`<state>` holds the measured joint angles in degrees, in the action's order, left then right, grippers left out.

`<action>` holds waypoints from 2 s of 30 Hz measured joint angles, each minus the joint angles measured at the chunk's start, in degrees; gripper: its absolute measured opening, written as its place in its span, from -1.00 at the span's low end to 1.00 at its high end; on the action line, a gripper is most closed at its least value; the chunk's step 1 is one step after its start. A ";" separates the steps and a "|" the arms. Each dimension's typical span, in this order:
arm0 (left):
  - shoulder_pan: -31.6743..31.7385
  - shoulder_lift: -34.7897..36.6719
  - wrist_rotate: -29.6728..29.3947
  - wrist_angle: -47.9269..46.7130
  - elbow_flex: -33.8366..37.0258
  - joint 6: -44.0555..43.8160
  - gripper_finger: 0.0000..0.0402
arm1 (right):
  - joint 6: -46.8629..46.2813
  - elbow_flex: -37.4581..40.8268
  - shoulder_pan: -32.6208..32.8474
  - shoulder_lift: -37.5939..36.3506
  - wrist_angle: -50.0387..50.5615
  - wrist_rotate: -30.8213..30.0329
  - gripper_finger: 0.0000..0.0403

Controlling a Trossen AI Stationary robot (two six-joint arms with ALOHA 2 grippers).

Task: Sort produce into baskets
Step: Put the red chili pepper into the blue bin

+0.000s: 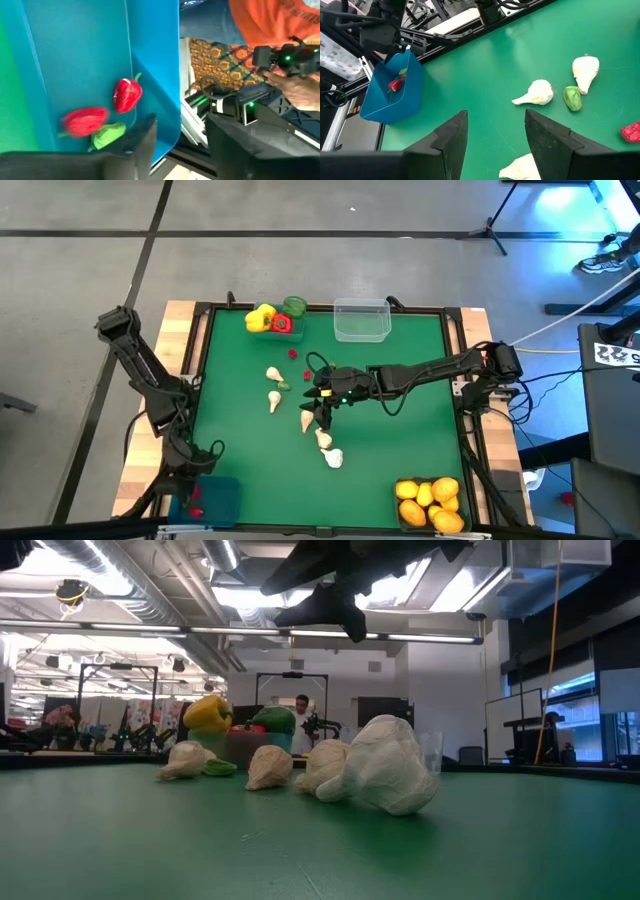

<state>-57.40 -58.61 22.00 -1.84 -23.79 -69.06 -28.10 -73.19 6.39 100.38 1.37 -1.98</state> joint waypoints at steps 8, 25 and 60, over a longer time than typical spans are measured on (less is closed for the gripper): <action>6.40 0.27 1.86 -2.83 0.00 4.08 0.10 | 0.06 0.00 0.00 0.00 0.05 -0.17 -0.04; 39.87 14.07 0.36 -17.83 0.00 24.53 0.11 | 9.07 -0.04 -6.07 10.21 -1.55 -14.93 -0.04; 46.75 17.34 -28.72 -17.27 0.00 26.32 0.11 | 5.97 -0.13 -7.56 24.78 -10.63 -19.84 -0.74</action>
<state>-10.66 -41.28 -6.72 -19.11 -23.79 -42.75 -22.13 -73.31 -1.17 125.16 -9.26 -21.82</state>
